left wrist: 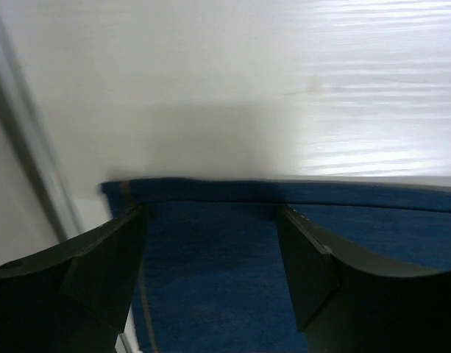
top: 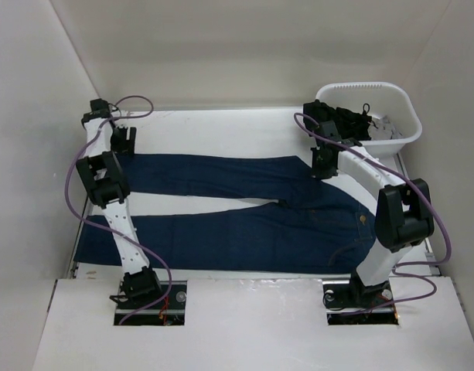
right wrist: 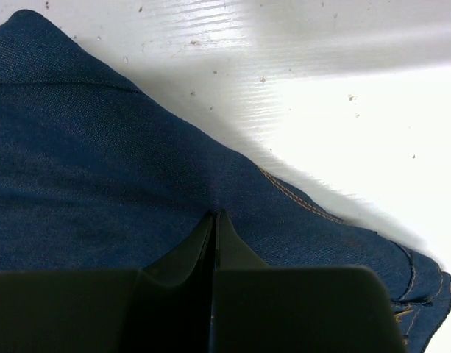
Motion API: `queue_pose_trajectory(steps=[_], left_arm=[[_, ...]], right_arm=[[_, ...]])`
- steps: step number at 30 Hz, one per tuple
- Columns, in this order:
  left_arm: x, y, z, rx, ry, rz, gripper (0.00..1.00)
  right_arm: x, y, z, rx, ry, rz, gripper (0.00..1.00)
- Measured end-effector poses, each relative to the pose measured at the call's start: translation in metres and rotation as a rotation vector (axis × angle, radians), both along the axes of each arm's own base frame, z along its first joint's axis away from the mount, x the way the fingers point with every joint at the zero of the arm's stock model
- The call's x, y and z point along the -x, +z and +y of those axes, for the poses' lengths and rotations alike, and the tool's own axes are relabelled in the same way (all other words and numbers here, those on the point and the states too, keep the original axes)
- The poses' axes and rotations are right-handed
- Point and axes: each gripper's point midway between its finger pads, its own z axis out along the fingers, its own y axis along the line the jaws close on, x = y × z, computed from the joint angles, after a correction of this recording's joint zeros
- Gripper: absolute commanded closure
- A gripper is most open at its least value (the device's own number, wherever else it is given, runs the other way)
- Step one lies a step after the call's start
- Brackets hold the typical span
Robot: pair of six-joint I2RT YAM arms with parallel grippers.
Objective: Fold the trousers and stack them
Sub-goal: Fold the trousers
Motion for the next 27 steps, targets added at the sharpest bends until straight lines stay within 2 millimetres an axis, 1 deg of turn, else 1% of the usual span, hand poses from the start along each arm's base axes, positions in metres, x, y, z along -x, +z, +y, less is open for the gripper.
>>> queue_pose_trajectory(steps=[5,7,9,11,14,18,19,24,25,26,27], left_arm=[[0.009,0.007,0.035,0.018,0.159,-0.062,0.32],[0.008,0.013,0.048,0.013,0.228,-0.096,0.32],[0.005,0.018,0.054,0.009,0.269,-0.124,0.33],[0.001,0.018,0.051,0.017,0.282,-0.134,0.33],[-0.003,0.016,0.037,0.043,0.276,-0.134,0.34],[-0.007,0.005,0.023,0.059,0.275,-0.114,0.38],[-0.006,-0.001,0.021,0.060,0.277,-0.102,0.40],[-0.008,-0.003,0.027,0.047,0.301,-0.099,0.45],[-0.008,-0.003,0.028,0.047,0.306,-0.099,0.48],[-0.008,-0.003,0.029,0.045,0.309,-0.100,0.53],[-0.008,-0.004,0.030,0.042,0.312,-0.099,0.64]], right_arm=[[0.001,0.000,0.004,0.006,0.013,0.000,1.00],[0.001,0.000,0.005,0.012,0.018,-0.001,1.00],[0.001,0.001,0.006,0.018,0.025,-0.003,1.00],[0.001,0.003,0.008,0.025,0.032,-0.007,1.00],[0.001,0.004,0.011,0.035,0.042,-0.010,1.00],[0.002,0.004,0.011,0.047,0.048,-0.010,1.00],[0.002,0.004,0.011,0.050,0.048,-0.011,1.00],[0.002,0.009,0.010,0.060,0.047,-0.021,1.00],[0.002,0.011,0.010,0.059,0.048,-0.025,1.00],[0.002,0.013,0.010,0.059,0.048,-0.028,1.00],[0.002,0.015,0.010,0.059,0.047,-0.032,1.00]])
